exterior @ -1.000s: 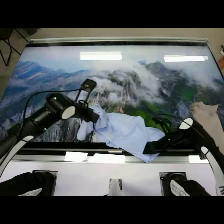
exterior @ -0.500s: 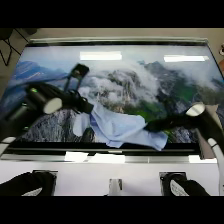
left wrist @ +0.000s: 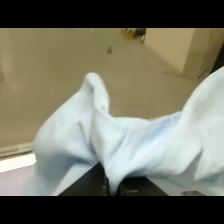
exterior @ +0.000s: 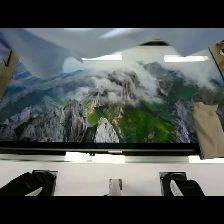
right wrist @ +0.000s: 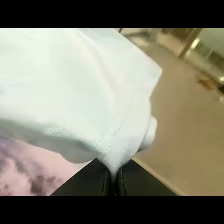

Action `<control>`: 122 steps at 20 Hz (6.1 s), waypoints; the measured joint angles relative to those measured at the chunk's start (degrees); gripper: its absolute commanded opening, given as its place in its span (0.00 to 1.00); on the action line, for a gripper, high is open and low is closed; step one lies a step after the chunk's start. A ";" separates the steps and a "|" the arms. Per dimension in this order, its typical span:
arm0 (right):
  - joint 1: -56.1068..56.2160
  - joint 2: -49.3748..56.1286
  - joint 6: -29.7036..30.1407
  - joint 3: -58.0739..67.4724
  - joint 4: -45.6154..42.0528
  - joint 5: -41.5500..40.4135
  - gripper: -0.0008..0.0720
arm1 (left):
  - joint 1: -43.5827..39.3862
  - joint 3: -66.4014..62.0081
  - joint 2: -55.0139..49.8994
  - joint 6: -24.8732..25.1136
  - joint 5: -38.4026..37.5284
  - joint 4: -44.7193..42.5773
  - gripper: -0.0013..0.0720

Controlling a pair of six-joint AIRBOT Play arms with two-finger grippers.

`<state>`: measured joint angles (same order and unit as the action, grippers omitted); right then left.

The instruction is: Fold the shirts.

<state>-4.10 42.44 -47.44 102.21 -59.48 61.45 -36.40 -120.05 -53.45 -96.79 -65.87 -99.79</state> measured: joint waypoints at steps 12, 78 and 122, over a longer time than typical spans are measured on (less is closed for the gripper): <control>0.04 9.84 -7.63 -9.94 -15.85 31.87 0.06 | 7.96 11.82 -8.66 4.24 -12.44 -5.20 0.08; -11.32 18.16 4.33 -43.23 11.21 11.50 0.05 | 43.45 27.21 -17.22 19.43 -0.81 52.74 0.08; -1.11 57.72 -18.80 -8.33 -22.77 -20.87 0.05 | 36.81 25.03 -49.96 15.17 31.01 43.04 0.08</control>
<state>-5.21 100.16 -66.24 93.89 -82.26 40.58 0.40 -95.02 -103.42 -81.62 -34.85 -56.75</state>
